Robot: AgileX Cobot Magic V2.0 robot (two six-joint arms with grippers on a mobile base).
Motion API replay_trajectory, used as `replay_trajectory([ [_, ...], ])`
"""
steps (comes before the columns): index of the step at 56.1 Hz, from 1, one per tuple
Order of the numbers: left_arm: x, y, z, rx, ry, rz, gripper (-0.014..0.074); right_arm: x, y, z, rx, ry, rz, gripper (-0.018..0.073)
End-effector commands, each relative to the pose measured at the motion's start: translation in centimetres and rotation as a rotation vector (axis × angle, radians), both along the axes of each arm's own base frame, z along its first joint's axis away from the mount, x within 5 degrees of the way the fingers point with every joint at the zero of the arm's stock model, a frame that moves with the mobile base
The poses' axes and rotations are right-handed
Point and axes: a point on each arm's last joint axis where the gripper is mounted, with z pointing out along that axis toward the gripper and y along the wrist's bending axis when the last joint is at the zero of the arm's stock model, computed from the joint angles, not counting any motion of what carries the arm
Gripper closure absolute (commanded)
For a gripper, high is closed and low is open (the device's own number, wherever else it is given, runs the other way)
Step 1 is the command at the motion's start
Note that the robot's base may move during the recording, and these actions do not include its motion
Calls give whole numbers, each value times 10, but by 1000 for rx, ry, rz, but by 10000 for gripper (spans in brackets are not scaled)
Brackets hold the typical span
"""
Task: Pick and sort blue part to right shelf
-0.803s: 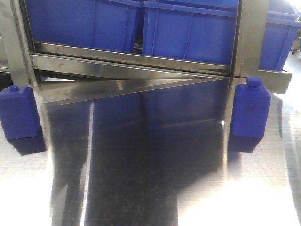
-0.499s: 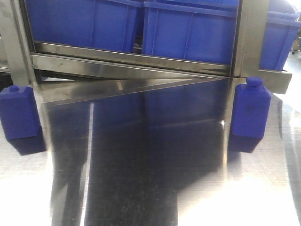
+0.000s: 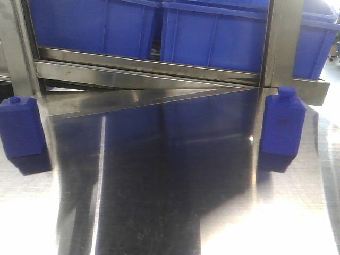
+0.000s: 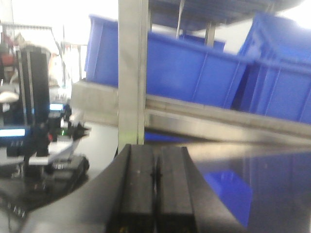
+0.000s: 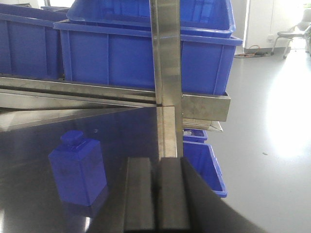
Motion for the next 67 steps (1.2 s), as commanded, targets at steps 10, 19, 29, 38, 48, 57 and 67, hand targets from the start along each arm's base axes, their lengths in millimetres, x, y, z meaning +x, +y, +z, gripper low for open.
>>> replay_trajectory([
  [10, -9, 0, 33, -3, -154, -5, 456, -3, -1, 12, 3, -113, -11, 515],
  [19, -13, 1, 57, -4, -106, 5, 336, -3, -1, 12, 3, -113, -11, 515],
  [29, -10, 1, 83, -5, -41, 13, 206, -3, -1, 12, 3, -113, -11, 515],
  [38, 1, 3, 102, -14, 164, 28, 157, -3, -1, 12, 3, -113, -11, 515],
  [48, 28, 0, 129, -28, 450, 2, 104, -3, -1, 12, 3, -113, -11, 515],
  [57, 63, -11, 142, -57, 658, -87, 90, -3, -1, 12, 3, -113, -11, 515],
  [67, 115, -29, 142, -108, 822, -167, 91, -3, -1, 12, 3, -113, -11, 515],
])
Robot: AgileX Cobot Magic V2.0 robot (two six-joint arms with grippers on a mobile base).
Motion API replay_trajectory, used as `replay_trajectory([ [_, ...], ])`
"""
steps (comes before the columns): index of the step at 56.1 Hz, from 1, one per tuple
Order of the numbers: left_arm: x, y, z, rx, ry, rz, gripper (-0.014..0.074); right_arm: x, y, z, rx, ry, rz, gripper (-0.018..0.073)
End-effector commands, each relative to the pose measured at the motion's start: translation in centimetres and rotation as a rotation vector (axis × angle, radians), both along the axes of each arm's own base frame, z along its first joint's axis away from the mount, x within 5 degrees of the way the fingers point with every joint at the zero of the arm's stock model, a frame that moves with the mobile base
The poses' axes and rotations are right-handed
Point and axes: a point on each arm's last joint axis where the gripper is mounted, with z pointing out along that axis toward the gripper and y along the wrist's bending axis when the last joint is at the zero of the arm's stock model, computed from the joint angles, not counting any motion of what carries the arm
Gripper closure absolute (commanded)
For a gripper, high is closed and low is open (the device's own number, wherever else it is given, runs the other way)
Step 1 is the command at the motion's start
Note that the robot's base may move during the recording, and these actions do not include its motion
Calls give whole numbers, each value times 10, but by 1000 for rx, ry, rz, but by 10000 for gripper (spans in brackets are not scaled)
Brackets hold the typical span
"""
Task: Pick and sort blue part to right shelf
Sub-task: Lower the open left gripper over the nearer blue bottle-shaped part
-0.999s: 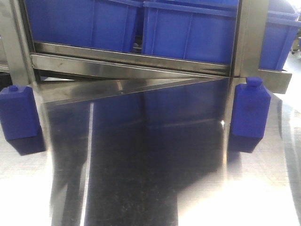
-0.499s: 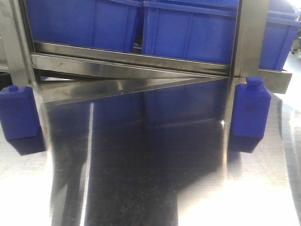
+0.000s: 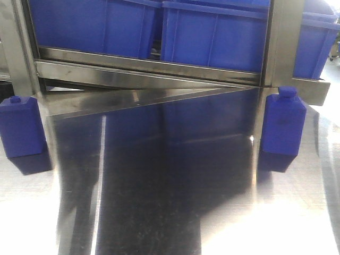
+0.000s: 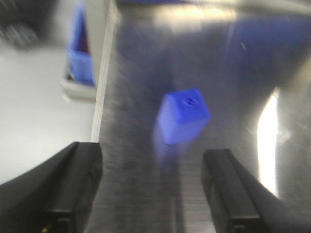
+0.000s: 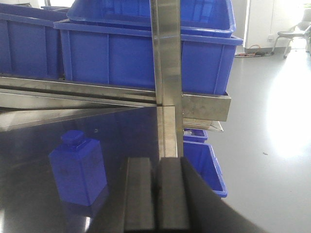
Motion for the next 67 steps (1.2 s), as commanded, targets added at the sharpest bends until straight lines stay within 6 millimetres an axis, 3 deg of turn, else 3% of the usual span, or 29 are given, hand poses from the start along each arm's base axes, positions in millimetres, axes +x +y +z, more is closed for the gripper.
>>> replay_trajectory([
  [1, 28, -11, 13, -63, -3, -29, 91, -3, -1, 12, 3, -113, -11, 515],
  [20, 121, -35, 9, -112, 314, -35, 91, -3, -1, 12, 3, -113, -11, 515],
  [32, 162, -43, -1, -128, 484, 6, 92, -3, -1, 12, 3, -113, -11, 515],
  [45, 181, -49, -32, -138, 595, 46, 91, -3, -1, 12, 3, -113, -11, 515],
  [58, 189, -70, -53, -105, 648, 0, 91, -3, -1, 12, 3, -113, -11, 515],
  [67, 191, -71, -60, -60, 655, -2, 91, -3, -1, 12, 3, -113, -11, 515],
])
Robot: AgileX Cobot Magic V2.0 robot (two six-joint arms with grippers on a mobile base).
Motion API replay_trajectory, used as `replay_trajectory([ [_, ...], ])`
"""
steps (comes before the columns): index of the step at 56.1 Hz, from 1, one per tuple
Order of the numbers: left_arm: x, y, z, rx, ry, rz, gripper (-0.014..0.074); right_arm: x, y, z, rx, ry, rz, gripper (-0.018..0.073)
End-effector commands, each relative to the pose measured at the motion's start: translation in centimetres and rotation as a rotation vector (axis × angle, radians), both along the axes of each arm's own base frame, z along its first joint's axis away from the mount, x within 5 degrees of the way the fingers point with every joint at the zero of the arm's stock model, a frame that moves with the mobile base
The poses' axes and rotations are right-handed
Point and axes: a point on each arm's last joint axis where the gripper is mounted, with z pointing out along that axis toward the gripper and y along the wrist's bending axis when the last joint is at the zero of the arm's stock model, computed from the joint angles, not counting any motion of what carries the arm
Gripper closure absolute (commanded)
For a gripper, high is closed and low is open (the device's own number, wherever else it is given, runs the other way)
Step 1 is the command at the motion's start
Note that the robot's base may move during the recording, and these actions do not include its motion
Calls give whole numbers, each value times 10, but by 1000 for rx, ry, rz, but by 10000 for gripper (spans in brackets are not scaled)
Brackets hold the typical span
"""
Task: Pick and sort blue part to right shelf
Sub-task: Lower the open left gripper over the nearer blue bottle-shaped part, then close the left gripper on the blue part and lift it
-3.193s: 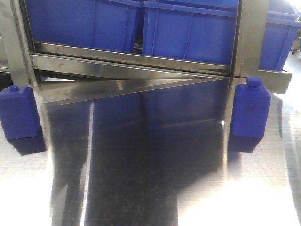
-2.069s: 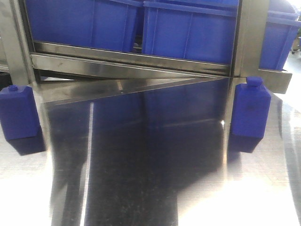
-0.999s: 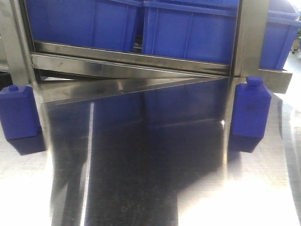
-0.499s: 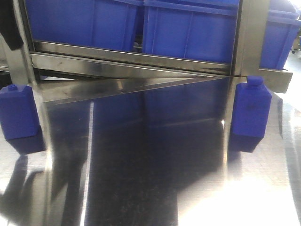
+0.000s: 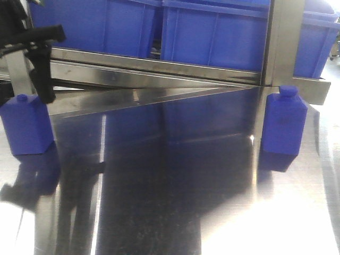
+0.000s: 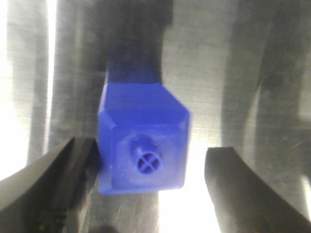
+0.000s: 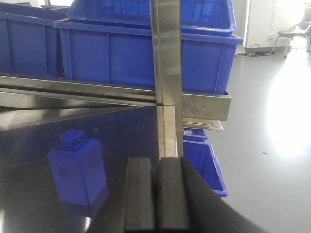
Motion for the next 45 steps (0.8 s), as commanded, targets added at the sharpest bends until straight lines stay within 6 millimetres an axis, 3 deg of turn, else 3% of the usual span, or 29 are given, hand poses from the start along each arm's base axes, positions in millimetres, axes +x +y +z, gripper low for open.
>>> replay_trajectory([
  [1, -1, -1, 23, -7, -93, 9, 91, -3, -1, 12, 3, -113, -11, 515],
  [24, 4, 4, 21, 47, -143, 20, 91, -3, -1, 12, 3, -113, -11, 515],
  [45, 0, 6, 4, 59, -129, 21, 91, -3, -1, 12, 3, -113, -11, 515],
])
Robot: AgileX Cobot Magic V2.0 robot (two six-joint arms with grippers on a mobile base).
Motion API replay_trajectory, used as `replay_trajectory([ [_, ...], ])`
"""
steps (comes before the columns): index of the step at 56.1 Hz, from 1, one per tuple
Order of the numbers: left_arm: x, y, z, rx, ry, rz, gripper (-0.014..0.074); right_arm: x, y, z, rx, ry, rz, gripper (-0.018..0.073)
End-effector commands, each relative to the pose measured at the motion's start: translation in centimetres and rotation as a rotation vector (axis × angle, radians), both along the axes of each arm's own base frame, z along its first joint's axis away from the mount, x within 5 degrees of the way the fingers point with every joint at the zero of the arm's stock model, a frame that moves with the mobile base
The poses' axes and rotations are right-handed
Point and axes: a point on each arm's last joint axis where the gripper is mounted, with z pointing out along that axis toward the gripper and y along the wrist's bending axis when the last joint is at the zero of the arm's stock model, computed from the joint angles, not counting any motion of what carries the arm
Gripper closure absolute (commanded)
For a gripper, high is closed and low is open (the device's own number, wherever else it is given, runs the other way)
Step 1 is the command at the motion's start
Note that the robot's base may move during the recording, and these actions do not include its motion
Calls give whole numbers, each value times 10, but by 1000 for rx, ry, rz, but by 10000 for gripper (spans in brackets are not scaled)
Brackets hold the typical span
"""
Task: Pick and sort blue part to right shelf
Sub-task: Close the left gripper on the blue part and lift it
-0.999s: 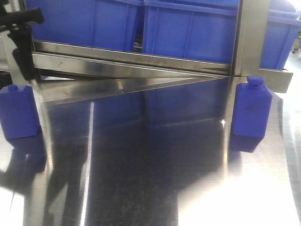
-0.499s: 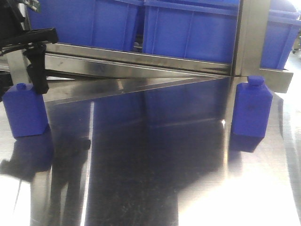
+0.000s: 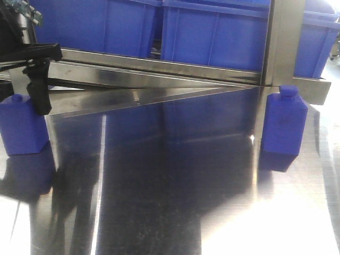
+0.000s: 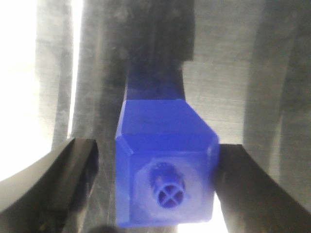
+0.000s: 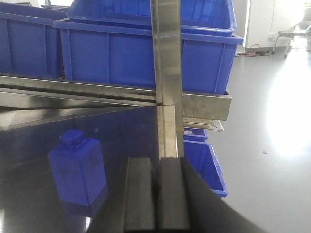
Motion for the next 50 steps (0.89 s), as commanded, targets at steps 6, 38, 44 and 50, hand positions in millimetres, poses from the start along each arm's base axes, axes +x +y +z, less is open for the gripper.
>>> replay_trajectory([
  [6, -1, -2, 15, -25, -111, 7, 92, -3, -1, 12, 3, -113, -11, 515],
  [38, -1, -2, 6, -6, -35, -19, 264, -3, -1, 12, 3, -113, -11, 515],
  [44, -5, -2, 20, 2, -74, -60, 264, -3, -1, 12, 3, -113, -11, 515],
  [50, -16, 2, 45, 72, -167, -123, 264, -3, -1, 12, 3, -113, -11, 515],
])
